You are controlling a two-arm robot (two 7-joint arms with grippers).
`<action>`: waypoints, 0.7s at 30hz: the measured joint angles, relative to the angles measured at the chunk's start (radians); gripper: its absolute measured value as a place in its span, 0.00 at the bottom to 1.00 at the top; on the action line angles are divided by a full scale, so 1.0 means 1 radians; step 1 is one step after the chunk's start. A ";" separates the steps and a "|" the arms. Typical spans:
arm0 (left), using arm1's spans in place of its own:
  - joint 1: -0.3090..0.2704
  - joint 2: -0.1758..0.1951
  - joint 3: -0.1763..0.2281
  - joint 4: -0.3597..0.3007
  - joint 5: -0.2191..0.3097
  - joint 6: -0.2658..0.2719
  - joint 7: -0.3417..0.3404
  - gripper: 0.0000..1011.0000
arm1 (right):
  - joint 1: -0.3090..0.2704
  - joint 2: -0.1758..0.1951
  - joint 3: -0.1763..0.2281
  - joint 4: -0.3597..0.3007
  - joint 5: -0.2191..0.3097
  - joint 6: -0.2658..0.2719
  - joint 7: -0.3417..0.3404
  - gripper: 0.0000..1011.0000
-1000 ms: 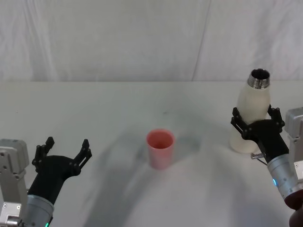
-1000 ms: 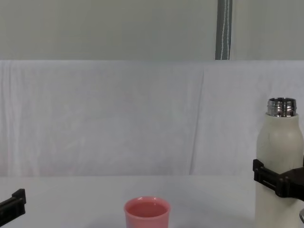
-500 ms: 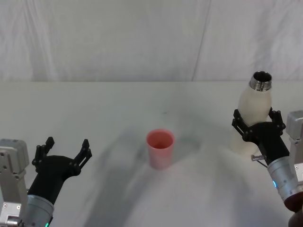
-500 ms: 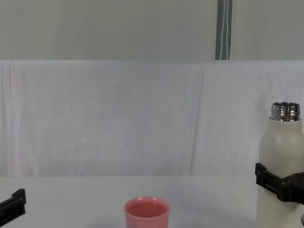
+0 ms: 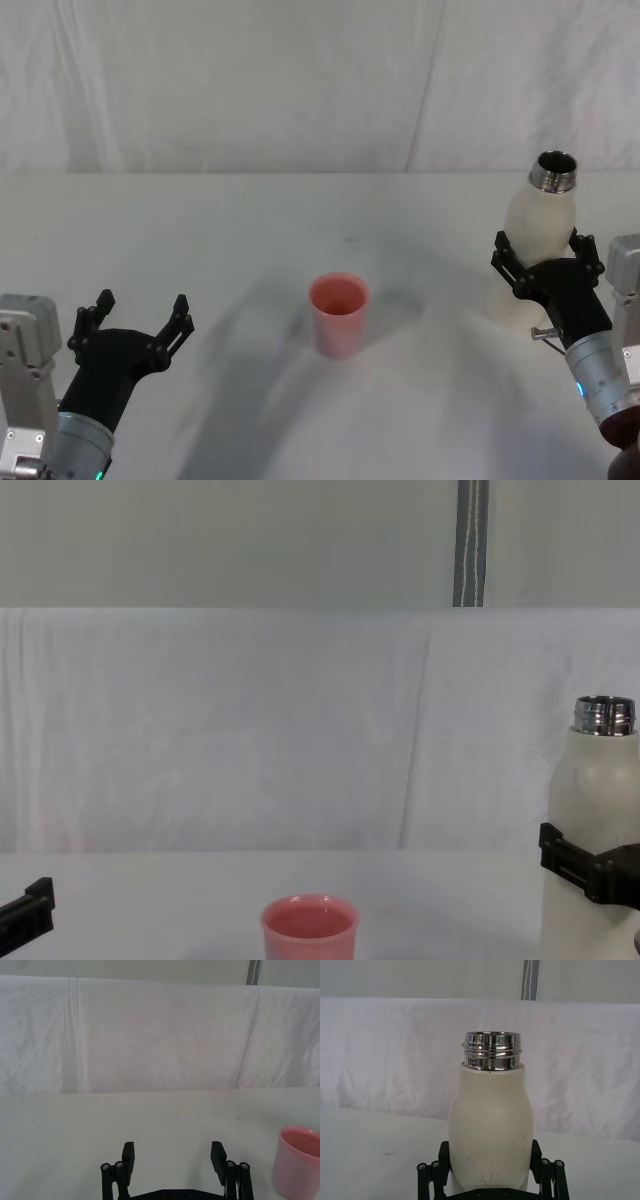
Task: Grasp the thermos with one hand and pour water into the cup lid.
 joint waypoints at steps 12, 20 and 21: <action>0.000 0.000 0.000 0.000 0.000 0.000 0.000 0.99 | 0.008 -0.002 0.004 0.001 0.010 0.005 0.005 0.94; 0.000 0.000 0.000 0.000 0.000 0.000 0.000 0.99 | 0.010 0.004 0.001 0.001 0.002 0.012 0.005 0.94; 0.000 0.000 0.000 0.000 0.000 0.000 0.000 0.99 | 0.009 0.005 0.000 0.000 -0.001 0.012 0.005 0.94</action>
